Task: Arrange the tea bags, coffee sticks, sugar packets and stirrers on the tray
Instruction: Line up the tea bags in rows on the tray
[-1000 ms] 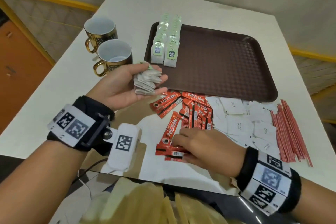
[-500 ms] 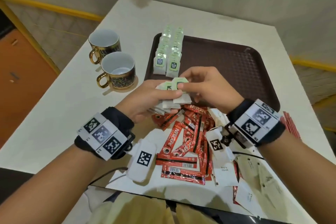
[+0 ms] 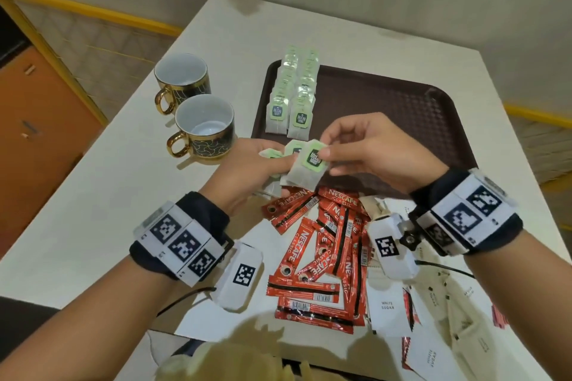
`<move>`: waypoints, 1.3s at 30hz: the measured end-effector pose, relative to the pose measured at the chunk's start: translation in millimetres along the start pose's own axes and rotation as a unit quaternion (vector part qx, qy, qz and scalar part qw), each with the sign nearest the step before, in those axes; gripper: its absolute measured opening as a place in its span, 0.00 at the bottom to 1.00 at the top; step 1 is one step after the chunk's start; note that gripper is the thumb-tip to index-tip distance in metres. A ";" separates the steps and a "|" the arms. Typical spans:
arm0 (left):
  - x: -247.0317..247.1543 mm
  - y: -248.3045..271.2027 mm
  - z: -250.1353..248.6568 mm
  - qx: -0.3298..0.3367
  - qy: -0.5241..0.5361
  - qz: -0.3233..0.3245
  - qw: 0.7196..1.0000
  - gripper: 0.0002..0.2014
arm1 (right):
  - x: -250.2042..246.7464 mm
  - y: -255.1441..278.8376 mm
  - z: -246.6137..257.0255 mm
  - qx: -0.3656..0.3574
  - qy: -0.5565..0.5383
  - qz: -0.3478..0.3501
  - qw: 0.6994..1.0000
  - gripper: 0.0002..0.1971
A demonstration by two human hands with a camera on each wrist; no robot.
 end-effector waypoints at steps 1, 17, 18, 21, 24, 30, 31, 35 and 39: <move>0.6 0.4 -1.1 0.004 0.002 0.001 1.000 0.12 | 2.2 -4.5 -0.6 -0.005 0.013 -0.010 1.000 0.07; -64.7 -1.7 -4.5 0.013 0.062 -0.125 0.990 0.13 | 19.5 -96.4 4.7 -0.028 0.145 -0.102 0.984 0.06; -67.0 -0.3 -5.2 0.017 0.062 -0.126 0.990 0.12 | 22.2 -103.9 0.7 -0.020 0.156 -0.107 0.982 0.05; -69.1 3.2 -8.6 0.029 0.059 -0.123 0.990 0.12 | 27.0 -121.3 -8.7 0.003 0.169 -0.129 0.977 0.05; -68.9 3.5 -9.2 0.026 0.066 -0.120 0.990 0.13 | 23.6 -131.6 -5.1 -0.011 0.199 -0.164 0.966 0.06; -67.6 3.0 -7.2 0.018 0.067 -0.117 0.991 0.11 | 15.0 -133.2 1.3 -0.022 0.185 -0.185 0.965 0.08; -67.5 3.0 -6.6 0.015 0.066 -0.116 0.991 0.12 | 12.3 -131.4 2.9 -0.019 0.160 -0.184 0.970 0.10; -65.7 2.8 -1.9 -0.007 0.068 -0.116 0.991 0.12 | 0.6 -119.2 10.2 -0.019 0.096 -0.133 0.986 0.12; -56.6 4.1 5.6 -0.062 0.106 -0.093 0.988 0.13 | 0.4 -111.2 -0.9 -0.037 0.290 -0.070 0.954 0.07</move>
Point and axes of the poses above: each hand's wrist, its own y-axis away from the middle knuckle, its own x-axis out of the palm, z = x × y, the point moved 10 cm from there along -y, towards the middle knuckle, and after that the axes turned 15 degrees about -z, right-handed, at the moved point
